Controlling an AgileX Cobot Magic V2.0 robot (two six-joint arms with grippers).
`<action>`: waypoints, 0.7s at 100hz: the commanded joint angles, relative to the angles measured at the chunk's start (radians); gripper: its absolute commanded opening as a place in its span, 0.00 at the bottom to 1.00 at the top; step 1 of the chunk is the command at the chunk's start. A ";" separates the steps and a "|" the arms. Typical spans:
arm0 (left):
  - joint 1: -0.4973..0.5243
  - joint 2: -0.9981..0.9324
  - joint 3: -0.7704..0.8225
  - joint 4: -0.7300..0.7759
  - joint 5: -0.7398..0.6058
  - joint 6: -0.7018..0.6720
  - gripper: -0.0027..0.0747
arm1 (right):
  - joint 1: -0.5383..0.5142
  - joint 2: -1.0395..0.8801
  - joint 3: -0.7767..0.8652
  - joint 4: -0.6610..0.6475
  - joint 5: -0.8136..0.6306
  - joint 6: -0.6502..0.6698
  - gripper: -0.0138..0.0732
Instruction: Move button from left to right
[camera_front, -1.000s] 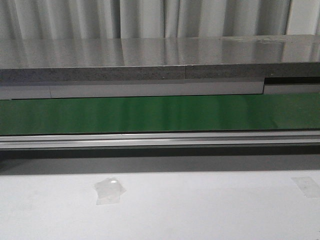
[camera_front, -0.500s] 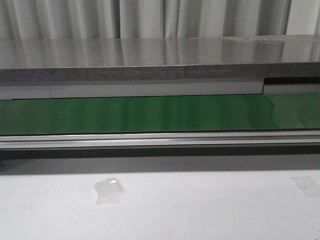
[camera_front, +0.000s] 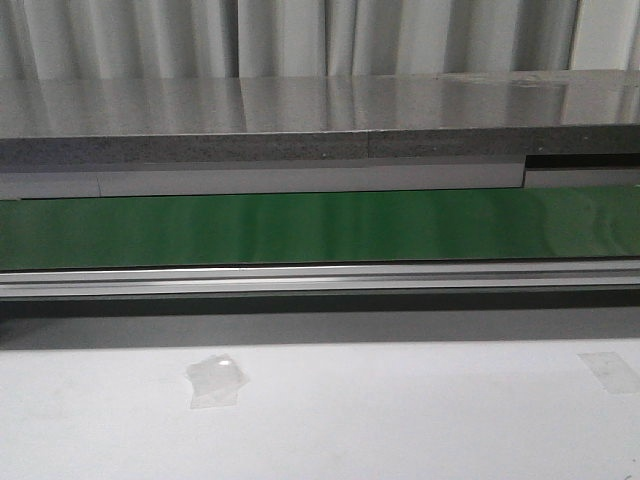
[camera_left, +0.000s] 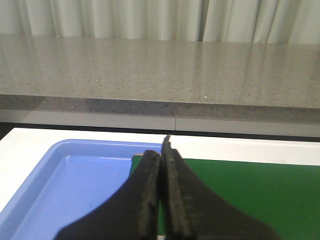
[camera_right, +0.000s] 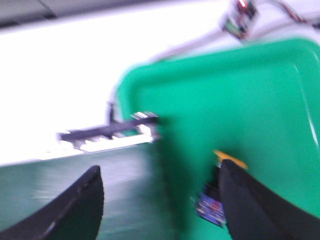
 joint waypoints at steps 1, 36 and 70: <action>-0.003 0.005 -0.031 -0.010 -0.078 0.000 0.01 | 0.024 -0.102 -0.033 0.108 -0.084 -0.065 0.73; -0.003 0.005 -0.031 -0.010 -0.078 0.000 0.01 | 0.150 -0.345 0.171 0.183 -0.277 -0.138 0.73; -0.003 0.005 -0.031 -0.010 -0.078 0.000 0.01 | 0.236 -0.710 0.707 0.178 -0.628 -0.141 0.73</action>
